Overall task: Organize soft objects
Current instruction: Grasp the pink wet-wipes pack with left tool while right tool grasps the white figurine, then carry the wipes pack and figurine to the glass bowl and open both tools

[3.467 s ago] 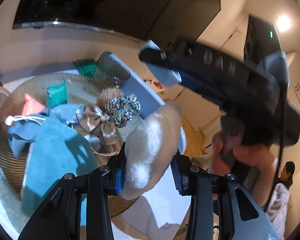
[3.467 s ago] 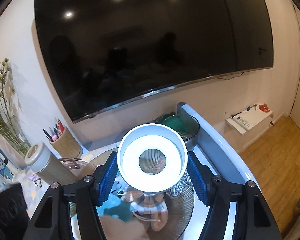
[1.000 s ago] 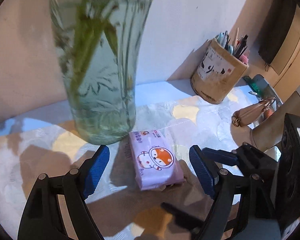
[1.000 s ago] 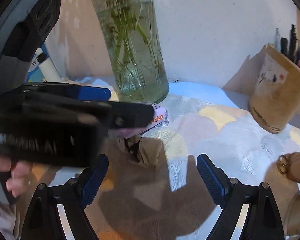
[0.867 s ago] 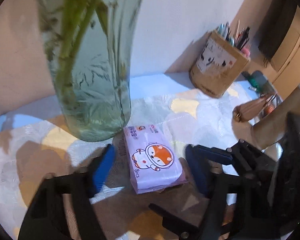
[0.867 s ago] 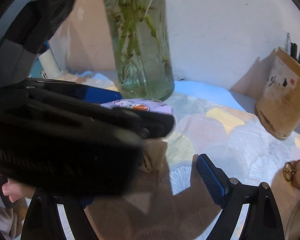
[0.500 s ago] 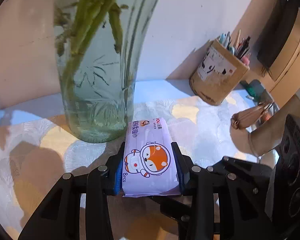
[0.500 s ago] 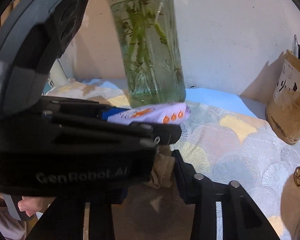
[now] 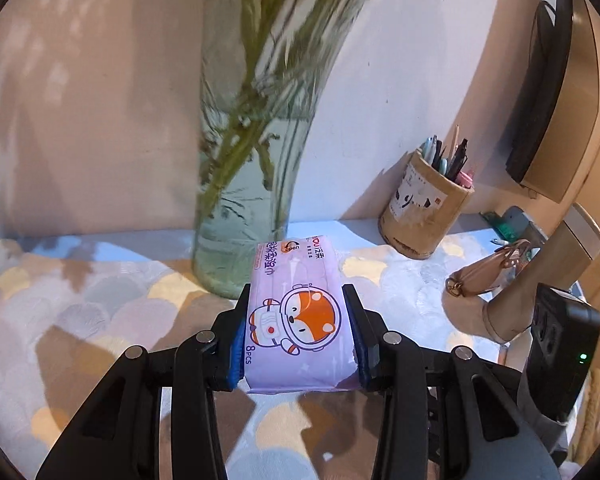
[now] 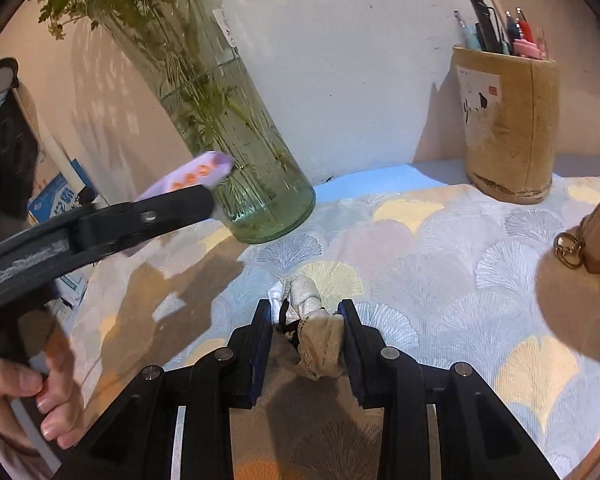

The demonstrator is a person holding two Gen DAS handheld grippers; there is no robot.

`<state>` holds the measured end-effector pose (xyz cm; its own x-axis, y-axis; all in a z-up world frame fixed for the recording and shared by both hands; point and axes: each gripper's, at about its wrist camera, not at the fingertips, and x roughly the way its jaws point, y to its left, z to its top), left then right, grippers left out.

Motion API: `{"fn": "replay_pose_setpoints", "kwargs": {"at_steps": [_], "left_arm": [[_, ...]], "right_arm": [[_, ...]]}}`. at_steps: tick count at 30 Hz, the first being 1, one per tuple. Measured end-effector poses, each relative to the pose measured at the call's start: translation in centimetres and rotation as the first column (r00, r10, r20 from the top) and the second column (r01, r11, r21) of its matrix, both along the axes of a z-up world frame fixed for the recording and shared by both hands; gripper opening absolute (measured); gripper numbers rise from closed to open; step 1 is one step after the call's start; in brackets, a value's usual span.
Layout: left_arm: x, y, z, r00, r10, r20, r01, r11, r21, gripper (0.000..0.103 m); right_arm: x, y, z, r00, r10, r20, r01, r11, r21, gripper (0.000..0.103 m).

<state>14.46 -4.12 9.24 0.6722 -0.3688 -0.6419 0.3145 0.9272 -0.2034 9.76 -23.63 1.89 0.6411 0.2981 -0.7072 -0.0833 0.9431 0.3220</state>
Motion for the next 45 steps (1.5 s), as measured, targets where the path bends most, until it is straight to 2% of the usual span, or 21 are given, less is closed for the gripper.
{"fn": "replay_pose_setpoints", "kwargs": {"at_steps": [3,7,14,16,18,21,23,29,33,36,40,45], "left_arm": [[-0.6,0.5,1.0,0.998,0.058,0.002,-0.058,0.998,0.023,0.038],[-1.1,0.6,2.6,0.994,0.107,0.01,-0.108,0.993,0.037,0.038],[-3.2,-1.4,6.8,0.99,0.128,0.053,-0.128,0.992,-0.005,0.038],[-4.2,-2.4,8.2,0.992,0.115,0.057,-0.113,0.993,-0.03,0.038],[-5.6,-3.9,9.9,0.991,0.098,0.095,-0.095,0.995,-0.035,0.038],[-7.7,-6.2,12.1,0.988,0.059,0.142,-0.051,0.997,-0.059,0.038],[-8.9,-8.0,13.3,0.985,0.024,0.169,-0.012,0.997,-0.071,0.038],[-11.5,-14.7,15.2,0.973,-0.112,0.203,0.129,0.989,-0.071,0.038],[-13.6,-20.4,14.9,0.95,-0.228,0.215,0.246,0.967,-0.062,0.038],[-14.8,-24.2,14.1,0.94,-0.273,0.207,0.285,0.958,-0.033,0.038],[-16.6,-28.8,12.9,0.916,-0.344,0.204,0.352,0.936,-0.002,0.038],[-16.8,-33.7,10.6,0.894,-0.411,0.178,0.413,0.91,0.024,0.038]], "right_arm": [[-0.2,0.2,0.0,1.0,0.0,-0.003,0.0,1.0,0.004,0.032],[-0.7,0.2,1.5,1.0,0.008,0.018,-0.008,1.0,0.017,0.032],[-2.2,-1.0,9.0,0.994,-0.003,0.112,-0.006,0.997,0.08,0.032],[-2.6,-1.5,11.4,0.99,-0.005,0.141,-0.006,0.997,0.08,0.032],[-3.2,-2.3,14.2,0.984,-0.002,0.18,-0.01,0.998,0.066,0.032],[-4.4,-3.8,17.6,0.968,0.009,0.252,-0.009,1.0,-0.002,0.032],[-5.1,-5.7,19.5,0.962,-0.008,0.273,0.013,1.0,-0.019,0.032],[-8.6,-13.5,24.0,0.935,-0.119,0.333,0.123,0.992,0.01,0.033],[-10.5,-18.1,24.8,0.918,-0.186,0.35,0.213,0.976,-0.041,0.033],[-11.5,-21.7,24.9,0.913,-0.235,0.333,0.27,0.961,-0.061,0.033],[-12.8,-26.4,23.7,0.908,-0.296,0.296,0.333,0.939,-0.084,0.033],[-13.5,-32.1,21.4,0.898,-0.373,0.234,0.401,0.912,-0.086,0.033]]}}
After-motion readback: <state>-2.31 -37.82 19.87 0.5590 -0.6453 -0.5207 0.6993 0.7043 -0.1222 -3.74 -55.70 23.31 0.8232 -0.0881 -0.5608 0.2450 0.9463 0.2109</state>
